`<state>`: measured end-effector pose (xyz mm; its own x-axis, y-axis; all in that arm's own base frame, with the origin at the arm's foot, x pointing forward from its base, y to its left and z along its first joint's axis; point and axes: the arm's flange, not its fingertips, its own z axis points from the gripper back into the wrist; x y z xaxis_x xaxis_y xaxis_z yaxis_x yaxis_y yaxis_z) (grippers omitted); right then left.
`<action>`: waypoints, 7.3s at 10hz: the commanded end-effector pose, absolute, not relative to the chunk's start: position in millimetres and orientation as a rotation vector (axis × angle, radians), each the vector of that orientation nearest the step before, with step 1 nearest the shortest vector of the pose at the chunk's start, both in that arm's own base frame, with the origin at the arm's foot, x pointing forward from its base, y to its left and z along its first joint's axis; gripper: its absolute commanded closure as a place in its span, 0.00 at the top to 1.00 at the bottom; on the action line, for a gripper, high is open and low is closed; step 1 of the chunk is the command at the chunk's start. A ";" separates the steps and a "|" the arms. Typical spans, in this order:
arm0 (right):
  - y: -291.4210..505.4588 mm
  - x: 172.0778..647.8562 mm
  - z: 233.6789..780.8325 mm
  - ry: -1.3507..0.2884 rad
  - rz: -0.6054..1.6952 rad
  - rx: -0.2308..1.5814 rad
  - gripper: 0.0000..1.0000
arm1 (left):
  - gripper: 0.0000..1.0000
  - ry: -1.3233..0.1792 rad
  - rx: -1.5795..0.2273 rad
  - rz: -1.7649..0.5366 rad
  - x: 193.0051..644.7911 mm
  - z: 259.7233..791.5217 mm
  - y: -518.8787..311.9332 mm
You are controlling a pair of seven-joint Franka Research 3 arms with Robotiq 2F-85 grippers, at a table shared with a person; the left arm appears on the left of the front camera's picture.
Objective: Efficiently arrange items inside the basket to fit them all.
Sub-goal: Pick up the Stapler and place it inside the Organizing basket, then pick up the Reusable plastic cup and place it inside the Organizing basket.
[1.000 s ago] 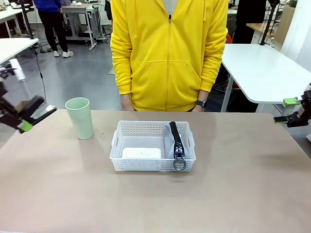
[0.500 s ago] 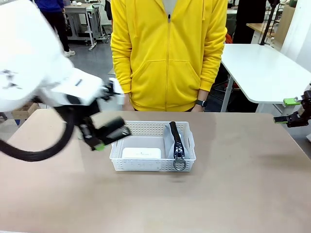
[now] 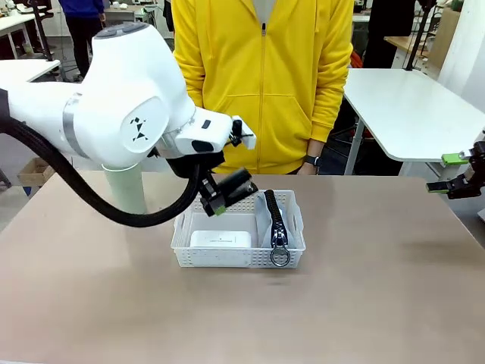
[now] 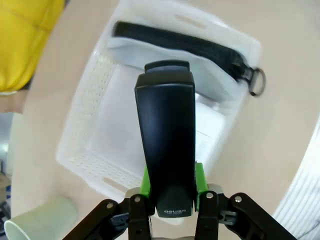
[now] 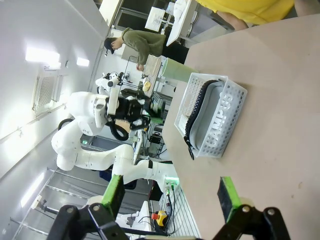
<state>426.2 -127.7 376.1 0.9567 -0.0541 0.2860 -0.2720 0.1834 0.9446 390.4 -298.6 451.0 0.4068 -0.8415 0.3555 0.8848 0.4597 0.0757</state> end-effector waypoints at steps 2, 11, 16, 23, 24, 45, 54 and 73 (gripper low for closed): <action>-127.3 423.9 381.2 -0.259 0.149 1.385 1.00 | 0.37 -0.326 -0.130 -1.146 370.8 449.1 -302.6; -127.3 423.9 381.2 -0.259 0.149 1.385 1.00 | 0.37 -0.257 -0.019 -1.277 417.3 402.3 -301.8; -127.3 423.9 381.2 -0.259 0.149 1.385 1.00 | 0.37 -0.159 -0.002 -1.242 456.0 360.3 -310.6; -127.3 423.9 381.2 -0.259 0.149 1.385 1.00 | 0.37 -0.093 -0.028 -1.233 473.1 346.6 -318.9; -127.3 423.9 381.2 -0.259 0.149 1.385 1.00 | 0.37 -0.092 -0.032 -1.232 473.7 346.2 -319.0; -127.3 423.9 381.2 -0.259 0.149 1.385 1.00 | 1.00 -0.302 -0.919 -0.730 373.8 500.4 -27.6; -127.3 423.9 381.2 -0.259 0.149 1.385 1.00 | 1.00 -0.497 -1.305 -0.277 357.6 418.8 136.3; -127.3 423.9 381.2 -0.259 0.149 1.385 1.00 | 1.00 -0.510 -1.135 -0.526 355.8 432.7 118.6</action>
<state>426.3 -127.5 375.2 0.9573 -0.0534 0.2841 -0.2704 0.1827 0.9453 360.9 132.1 420.6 0.8482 0.0017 0.5297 0.5086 0.2769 -0.8152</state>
